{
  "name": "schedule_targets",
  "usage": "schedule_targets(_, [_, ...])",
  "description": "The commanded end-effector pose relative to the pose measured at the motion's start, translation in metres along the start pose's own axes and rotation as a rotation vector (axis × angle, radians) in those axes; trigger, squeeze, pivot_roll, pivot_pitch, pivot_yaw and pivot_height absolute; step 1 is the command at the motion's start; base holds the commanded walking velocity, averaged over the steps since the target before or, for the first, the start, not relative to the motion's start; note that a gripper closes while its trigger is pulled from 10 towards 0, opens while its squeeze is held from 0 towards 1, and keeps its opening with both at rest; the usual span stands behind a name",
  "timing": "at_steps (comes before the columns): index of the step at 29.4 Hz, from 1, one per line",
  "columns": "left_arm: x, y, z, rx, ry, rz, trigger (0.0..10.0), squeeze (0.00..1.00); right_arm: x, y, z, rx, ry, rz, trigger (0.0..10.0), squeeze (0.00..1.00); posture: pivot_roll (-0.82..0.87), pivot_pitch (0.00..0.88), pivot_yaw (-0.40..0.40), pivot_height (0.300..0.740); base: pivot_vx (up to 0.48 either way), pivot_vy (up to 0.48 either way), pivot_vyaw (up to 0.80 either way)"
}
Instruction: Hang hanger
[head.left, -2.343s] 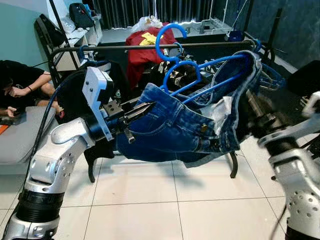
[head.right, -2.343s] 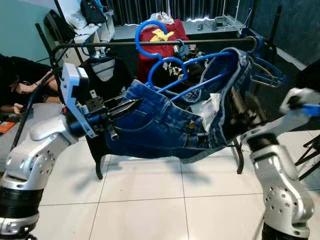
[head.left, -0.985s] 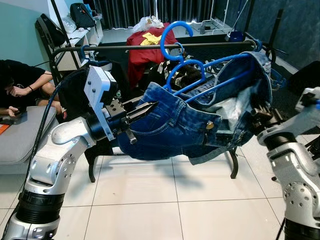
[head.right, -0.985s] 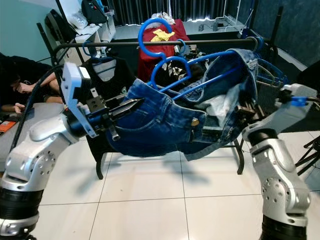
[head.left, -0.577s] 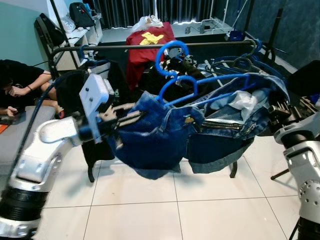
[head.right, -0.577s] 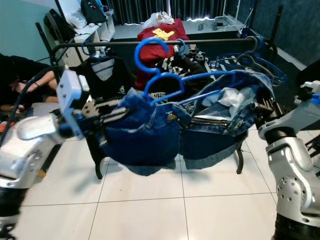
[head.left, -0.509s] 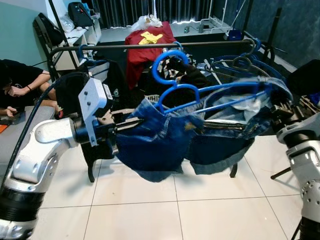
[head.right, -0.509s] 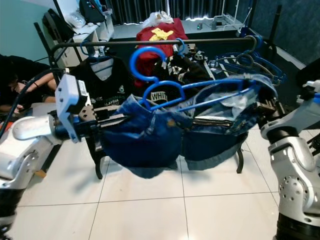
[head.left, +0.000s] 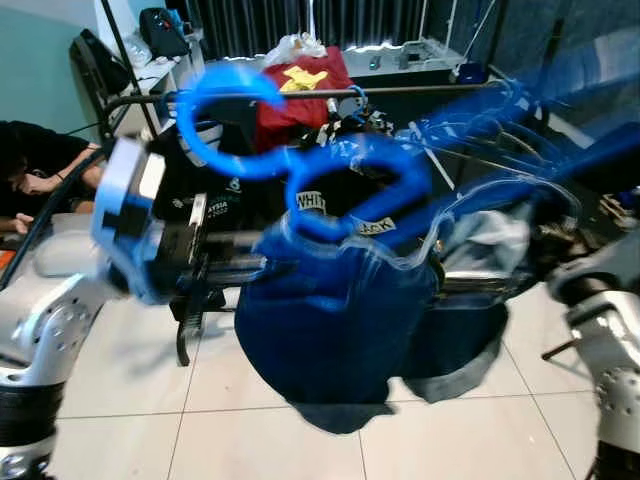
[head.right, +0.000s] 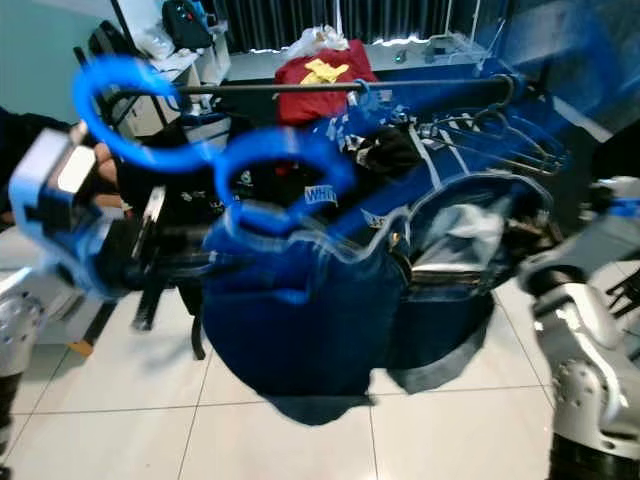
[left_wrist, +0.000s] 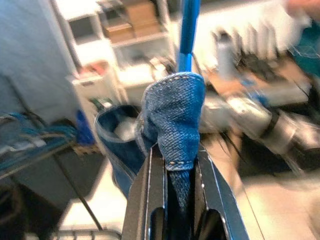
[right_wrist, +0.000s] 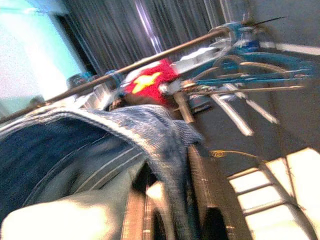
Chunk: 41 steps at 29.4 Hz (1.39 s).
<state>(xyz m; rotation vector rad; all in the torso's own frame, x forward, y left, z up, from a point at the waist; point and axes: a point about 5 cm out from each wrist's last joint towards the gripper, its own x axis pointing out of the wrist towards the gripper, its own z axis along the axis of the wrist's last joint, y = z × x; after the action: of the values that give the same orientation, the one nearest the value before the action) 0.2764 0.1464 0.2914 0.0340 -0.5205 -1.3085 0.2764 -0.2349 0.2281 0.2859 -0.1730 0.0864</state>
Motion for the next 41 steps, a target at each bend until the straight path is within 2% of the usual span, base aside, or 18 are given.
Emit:
schedule_targets(1, [0.0,0.008,-0.001,0.017,-0.015,0.095,10.0,0.0,-0.001,0.019,-0.004,-0.001,0.027,0.126,10.0,1.0,-0.17,0.0,0.043,0.74,0.0,0.0,0.0])
schedule_targets(2, [0.006,0.011,-0.008,0.011,-0.012,0.151,10.0,0.0,-0.006,0.03,-0.009,-0.023,0.061,0.233,10.0,1.0,-0.17,0.0,0.04,0.74,0.0,0.0,0.0])
schedule_targets(4, [0.006,0.011,-0.008,0.011,-0.012,0.151,10.0,0.0,-0.006,0.03,-0.009,-0.023,0.061,0.233,10.0,1.0,-0.17,0.0,0.04,0.74,0.0,0.0,0.0])
schedule_targets(5, [0.01,0.013,-0.015,0.018,0.012,0.18,10.0,0.0,-0.011,0.036,-0.01,-0.044,0.08,0.317,10.0,1.0,-0.16,0.0,0.04,0.74,0.0,0.0,0.0])
schedule_targets(8, [0.011,0.014,-0.02,0.046,0.063,0.183,10.0,0.0,-0.018,0.038,-0.009,-0.078,0.091,0.385,10.0,1.0,-0.16,0.0,0.041,0.74,0.0,0.0,0.0])
schedule_targets(9, [0.009,0.016,-0.027,0.088,0.165,0.157,10.0,0.0,-0.029,0.036,0.003,-0.091,0.068,0.466,10.0,1.0,-0.16,0.0,0.047,0.74,0.0,0.0,0.0])
schedule_targets(10, [0.009,0.016,-0.027,0.088,0.165,0.157,10.0,0.0,-0.029,0.036,0.003,-0.091,0.068,0.466,10.0,1.0,-0.16,0.0,0.047,0.74,0.0,0.0,0.0])
schedule_targets(12, [0.004,0.019,-0.036,0.163,0.341,0.093,10.0,0.0,-0.052,0.033,0.03,-0.091,0.002,0.597,10.0,1.0,-0.17,0.0,0.053,0.74,0.0,0.0,0.0])
schedule_targets(13, [0.004,0.019,-0.036,0.163,0.341,0.093,10.0,0.0,-0.052,0.033,0.03,-0.091,0.002,0.597,10.0,1.0,-0.17,0.0,0.053,0.74,0.0,0.0,0.0])
schedule_targets(14, [0.0,0.02,-0.04,0.189,0.411,0.068,10.0,0.0,-0.061,0.03,0.041,-0.098,-0.021,0.627,10.0,1.0,-0.17,0.0,0.056,0.74,0.0,0.0,0.0])
schedule_targets(16, [0.0,0.02,-0.04,0.189,0.411,0.068,10.0,0.0,-0.061,0.03,0.041,-0.098,-0.021,0.627,10.0,1.0,-0.17,0.0,0.056,0.74,0.0,0.0,0.0])
schedule_targets(19, [-0.009,0.03,-0.049,0.279,0.591,0.04,10.0,0.0,-0.084,0.019,0.047,-0.169,0.028,0.631,10.0,1.0,-0.18,0.0,0.068,0.74,0.0,0.0,0.0])
schedule_targets(22, [-0.013,0.035,-0.051,0.348,0.682,0.022,10.0,0.0,-0.091,0.019,0.05,-0.196,0.034,0.648,10.0,1.0,-0.18,0.0,0.069,0.74,0.0,0.0,0.0])
schedule_targets(30, [-0.009,0.035,-0.044,0.4,0.726,-0.119,10.0,0.0,-0.088,0.022,0.06,-0.27,0.02,0.669,10.0,1.0,-0.16,0.0,0.068,0.74,0.0,0.0,0.0])
schedule_targets(31, [-0.002,0.03,-0.042,0.413,0.727,-0.214,10.0,0.0,-0.083,0.022,0.056,-0.335,0.095,0.685,10.0,0.0,-0.16,0.0,0.06,0.74,0.0,0.0,0.0])
schedule_targets(33, [-0.002,0.03,-0.042,0.413,0.727,-0.214,10.0,0.0,-0.083,0.022,0.056,-0.335,0.095,0.685,10.0,0.0,-0.16,0.0,0.06,0.74,0.0,0.0,0.0])
schedule_targets(35, [0.011,0.02,-0.04,0.439,0.733,-0.378,10.0,0.0,-0.07,0.025,0.054,-0.442,0.18,0.735,10.0,0.0,-0.15,0.0,0.056,0.74,0.0,0.0,0.0])
schedule_targets(41, [0.028,0.012,-0.04,0.492,0.744,-0.557,10.0,0.0,-0.059,0.041,0.058,-0.536,0.276,0.931,10.0,0.0,-0.15,0.0,0.045,0.74,0.0,0.0,0.0])
